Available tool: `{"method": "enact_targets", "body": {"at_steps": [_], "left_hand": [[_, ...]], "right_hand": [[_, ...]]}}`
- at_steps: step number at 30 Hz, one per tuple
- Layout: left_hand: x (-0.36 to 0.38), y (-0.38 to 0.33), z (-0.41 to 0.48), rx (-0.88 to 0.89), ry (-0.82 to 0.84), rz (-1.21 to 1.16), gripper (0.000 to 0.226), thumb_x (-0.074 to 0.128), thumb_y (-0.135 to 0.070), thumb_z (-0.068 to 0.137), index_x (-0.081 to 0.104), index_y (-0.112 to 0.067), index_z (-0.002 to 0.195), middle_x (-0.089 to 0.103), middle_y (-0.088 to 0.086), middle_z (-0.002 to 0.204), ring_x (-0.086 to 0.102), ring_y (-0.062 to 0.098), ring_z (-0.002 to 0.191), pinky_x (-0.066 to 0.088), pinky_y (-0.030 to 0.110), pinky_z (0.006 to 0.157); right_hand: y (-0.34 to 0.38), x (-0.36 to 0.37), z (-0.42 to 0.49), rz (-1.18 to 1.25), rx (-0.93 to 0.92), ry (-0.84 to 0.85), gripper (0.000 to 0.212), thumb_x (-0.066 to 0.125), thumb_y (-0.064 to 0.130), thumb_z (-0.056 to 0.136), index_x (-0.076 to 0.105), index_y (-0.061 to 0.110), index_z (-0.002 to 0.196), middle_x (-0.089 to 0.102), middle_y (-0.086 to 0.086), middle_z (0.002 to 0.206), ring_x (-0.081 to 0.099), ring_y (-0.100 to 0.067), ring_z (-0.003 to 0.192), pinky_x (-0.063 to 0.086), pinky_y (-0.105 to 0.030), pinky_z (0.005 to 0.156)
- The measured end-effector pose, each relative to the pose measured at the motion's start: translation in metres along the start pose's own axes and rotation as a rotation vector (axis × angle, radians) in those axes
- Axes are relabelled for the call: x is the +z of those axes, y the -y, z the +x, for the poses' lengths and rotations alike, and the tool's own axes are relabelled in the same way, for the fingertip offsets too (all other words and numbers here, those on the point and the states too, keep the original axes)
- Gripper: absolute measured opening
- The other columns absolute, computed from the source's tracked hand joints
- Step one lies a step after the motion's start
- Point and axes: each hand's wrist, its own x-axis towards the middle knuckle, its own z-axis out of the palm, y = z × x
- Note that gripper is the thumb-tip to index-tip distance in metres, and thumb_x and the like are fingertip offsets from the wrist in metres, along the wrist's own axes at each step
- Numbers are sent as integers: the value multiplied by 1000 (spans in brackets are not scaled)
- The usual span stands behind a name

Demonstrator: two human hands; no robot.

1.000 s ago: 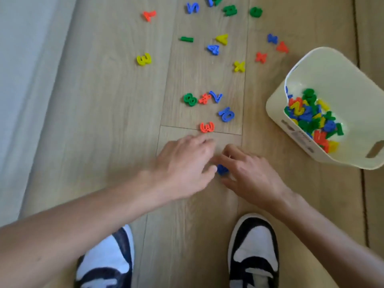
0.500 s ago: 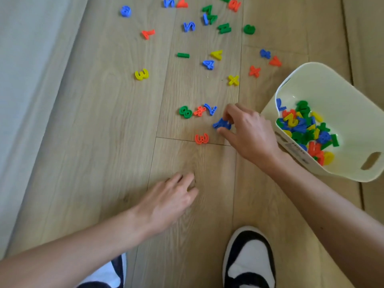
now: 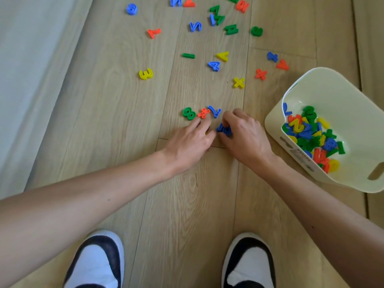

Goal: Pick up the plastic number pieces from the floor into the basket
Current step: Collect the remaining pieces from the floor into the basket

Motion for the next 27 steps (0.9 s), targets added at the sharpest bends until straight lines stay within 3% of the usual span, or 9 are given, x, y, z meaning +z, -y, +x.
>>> {"method": "enact_targets", "body": {"at_steps": [5,10,14,18,24,27], "left_hand": [[5,4,0,2,-51,-33,18,62,-2,87,55,-5,104,49,19,119,46,31,113,51,41,85],[-6,36,7,-121,-271,-122,24,62,-14,90,59,-3,110,54,15,108,50,31,103,46,38,89],[-3,51,12,-105,-224,-41,21,59,-13,91,59,-2,109,54,16,114,50,31,106,44,36,91],[2,53,16,-62,-171,4,30,59,-26,92,54,-5,113,53,13,115,47,28,107,44,38,93],[3,55,19,-105,-140,-75,31,61,-29,91,56,-4,108,48,12,112,47,27,104,49,40,85],[4,56,18,-139,-127,-124,31,66,-28,89,53,-4,103,46,13,108,48,27,97,47,37,80]], "right_hand": [[1,-6,13,78,-37,-97,17,63,23,85,54,12,95,53,-5,94,57,-30,75,51,-44,63],[5,-8,38,122,-138,-137,21,67,26,85,55,14,97,55,-3,98,56,-24,82,51,-42,62],[7,0,50,21,-231,-72,24,66,30,87,55,14,102,51,-3,106,52,-22,98,48,-38,57],[8,2,51,-30,-258,-32,36,72,34,84,53,13,105,49,-5,110,50,-22,102,52,-40,55],[16,-3,53,-32,-281,55,32,60,24,93,56,15,123,51,-7,114,55,-25,104,54,-45,75],[20,-3,56,-49,-267,83,23,54,23,96,64,13,114,49,-9,112,53,-25,101,52,-43,79]]}}
